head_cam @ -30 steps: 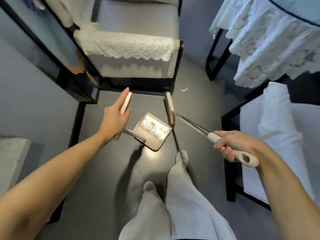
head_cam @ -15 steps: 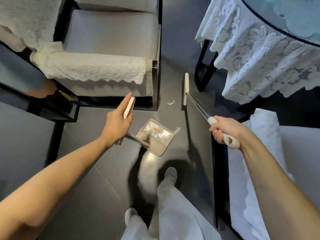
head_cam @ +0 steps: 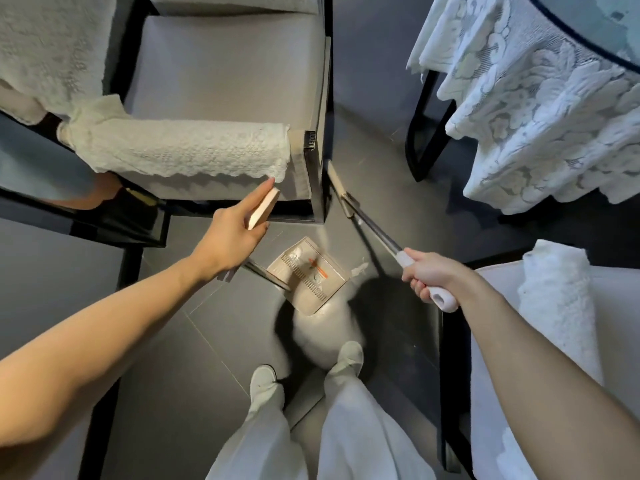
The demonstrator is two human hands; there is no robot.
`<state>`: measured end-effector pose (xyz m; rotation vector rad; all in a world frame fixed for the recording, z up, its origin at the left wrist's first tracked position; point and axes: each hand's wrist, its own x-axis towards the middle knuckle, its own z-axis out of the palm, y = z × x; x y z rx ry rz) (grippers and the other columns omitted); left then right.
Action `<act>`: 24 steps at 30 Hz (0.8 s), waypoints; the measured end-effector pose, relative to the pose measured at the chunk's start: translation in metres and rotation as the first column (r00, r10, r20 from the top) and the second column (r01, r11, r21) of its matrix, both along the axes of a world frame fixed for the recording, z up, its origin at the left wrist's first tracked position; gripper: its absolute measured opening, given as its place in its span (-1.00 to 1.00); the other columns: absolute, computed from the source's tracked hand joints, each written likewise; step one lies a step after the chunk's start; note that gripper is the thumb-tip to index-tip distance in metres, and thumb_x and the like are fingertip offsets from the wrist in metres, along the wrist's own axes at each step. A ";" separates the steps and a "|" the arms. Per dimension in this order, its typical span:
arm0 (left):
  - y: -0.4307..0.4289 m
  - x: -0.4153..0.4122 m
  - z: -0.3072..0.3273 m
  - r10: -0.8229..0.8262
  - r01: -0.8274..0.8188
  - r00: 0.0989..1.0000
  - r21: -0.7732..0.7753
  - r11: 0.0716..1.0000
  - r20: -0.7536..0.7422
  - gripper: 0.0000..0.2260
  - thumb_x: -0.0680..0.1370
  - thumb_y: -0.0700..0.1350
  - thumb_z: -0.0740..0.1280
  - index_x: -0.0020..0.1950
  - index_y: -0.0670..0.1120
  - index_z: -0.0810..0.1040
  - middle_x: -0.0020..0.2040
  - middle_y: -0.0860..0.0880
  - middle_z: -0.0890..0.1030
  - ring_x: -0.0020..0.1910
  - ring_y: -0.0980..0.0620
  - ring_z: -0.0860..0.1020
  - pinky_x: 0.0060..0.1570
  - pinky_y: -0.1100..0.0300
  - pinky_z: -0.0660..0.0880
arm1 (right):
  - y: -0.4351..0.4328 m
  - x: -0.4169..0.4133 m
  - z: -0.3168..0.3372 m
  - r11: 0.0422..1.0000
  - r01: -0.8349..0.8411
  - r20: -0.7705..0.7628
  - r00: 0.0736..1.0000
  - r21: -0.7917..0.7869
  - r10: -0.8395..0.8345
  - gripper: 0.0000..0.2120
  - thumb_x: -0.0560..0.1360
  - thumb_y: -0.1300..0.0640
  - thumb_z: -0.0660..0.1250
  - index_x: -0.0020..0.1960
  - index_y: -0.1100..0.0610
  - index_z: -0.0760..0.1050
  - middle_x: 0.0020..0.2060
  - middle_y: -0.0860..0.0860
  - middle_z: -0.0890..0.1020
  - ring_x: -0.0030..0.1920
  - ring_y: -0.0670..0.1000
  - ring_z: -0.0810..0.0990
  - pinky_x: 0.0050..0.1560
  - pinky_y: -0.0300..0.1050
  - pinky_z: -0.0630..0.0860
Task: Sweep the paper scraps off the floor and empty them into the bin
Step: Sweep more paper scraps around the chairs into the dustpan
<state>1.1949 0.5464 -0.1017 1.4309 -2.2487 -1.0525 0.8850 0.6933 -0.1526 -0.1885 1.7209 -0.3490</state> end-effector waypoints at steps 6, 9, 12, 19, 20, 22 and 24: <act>-0.002 0.024 -0.003 -0.108 0.108 0.993 0.006 0.994 -0.043 -0.29 0.55 -0.26 0.34 0.40 0.45 0.17 0.07 0.05 0.55 -0.13 0.48 0.50 -0.18 0.64 0.31 | 0.053 0.038 0.031 0.997 0.066 0.040 0.997 0.040 -0.067 -0.41 0.56 0.27 0.23 0.48 -0.17 0.23 -0.54 0.01 0.52 -0.58 -0.15 0.40 -0.62 -0.32 0.34; -0.001 0.046 -0.004 -0.202 0.202 0.977 -0.006 0.979 -0.062 -0.27 0.54 -0.26 0.34 0.39 0.48 0.16 0.11 0.08 0.53 -0.08 0.44 0.51 -0.16 0.67 0.27 | 0.081 0.078 0.048 0.983 0.180 0.070 0.981 0.045 -0.182 -0.43 0.57 0.28 0.22 0.49 -0.12 0.23 -0.53 0.01 0.49 -0.58 -0.15 0.38 -0.63 -0.33 0.33; 0.001 0.069 -0.003 -0.295 0.295 0.954 -0.010 0.955 -0.054 -0.30 0.55 -0.25 0.34 0.45 0.39 0.17 0.20 0.13 0.47 -0.03 0.21 0.50 -0.12 0.69 0.25 | 0.106 0.124 0.066 0.937 0.338 0.106 0.932 0.085 -0.345 -0.48 0.55 0.34 0.20 0.44 -0.05 0.32 -0.56 0.01 0.41 -0.63 -0.15 0.32 -0.67 -0.36 0.27; 0.012 0.103 0.001 -0.375 0.376 0.925 -0.002 0.927 -0.067 -0.37 0.55 -0.25 0.32 0.49 0.25 0.22 0.13 0.11 0.49 -0.22 0.27 0.50 -0.22 0.66 0.29 | 0.143 0.181 0.131 0.840 0.542 0.123 0.833 0.009 -0.539 -0.47 0.55 0.41 0.12 0.43 0.01 0.32 -0.54 -0.01 0.30 -0.66 -0.17 0.23 -0.73 -0.39 0.18; 0.012 0.103 0.002 -0.368 0.369 0.927 0.004 0.929 -0.065 -0.37 0.55 -0.24 0.32 0.49 0.26 0.22 0.11 0.10 0.50 -0.26 0.29 0.49 -0.25 0.65 0.30 | 0.148 0.184 0.138 0.828 0.561 0.119 0.822 -0.004 -0.557 -0.48 0.55 0.41 0.13 0.43 0.01 0.33 -0.54 -0.01 0.30 -0.66 -0.17 0.23 -0.74 -0.38 0.18; 0.012 0.100 0.001 -0.358 0.359 0.932 0.011 0.933 -0.058 -0.37 0.55 -0.24 0.32 0.49 0.27 0.22 0.09 0.09 0.49 -0.30 0.31 0.49 -0.30 0.63 0.31 | 0.157 0.186 0.147 0.807 0.591 0.119 0.803 -0.025 -0.584 -0.48 0.56 0.40 0.13 0.44 0.01 0.33 -0.54 -0.01 0.30 -0.66 -0.17 0.23 -0.74 -0.38 0.17; 0.011 0.096 -0.001 -0.353 0.354 0.934 0.015 0.935 -0.056 -0.37 0.55 -0.25 0.31 0.49 0.27 0.23 0.07 0.06 0.52 -0.30 0.31 0.53 -0.33 0.60 0.32 | 0.163 0.182 0.148 0.799 0.600 0.109 0.798 -0.044 -0.593 -0.47 0.56 0.40 0.12 0.45 -0.01 0.31 -0.56 -0.01 0.31 -0.66 -0.17 0.23 -0.74 -0.37 0.17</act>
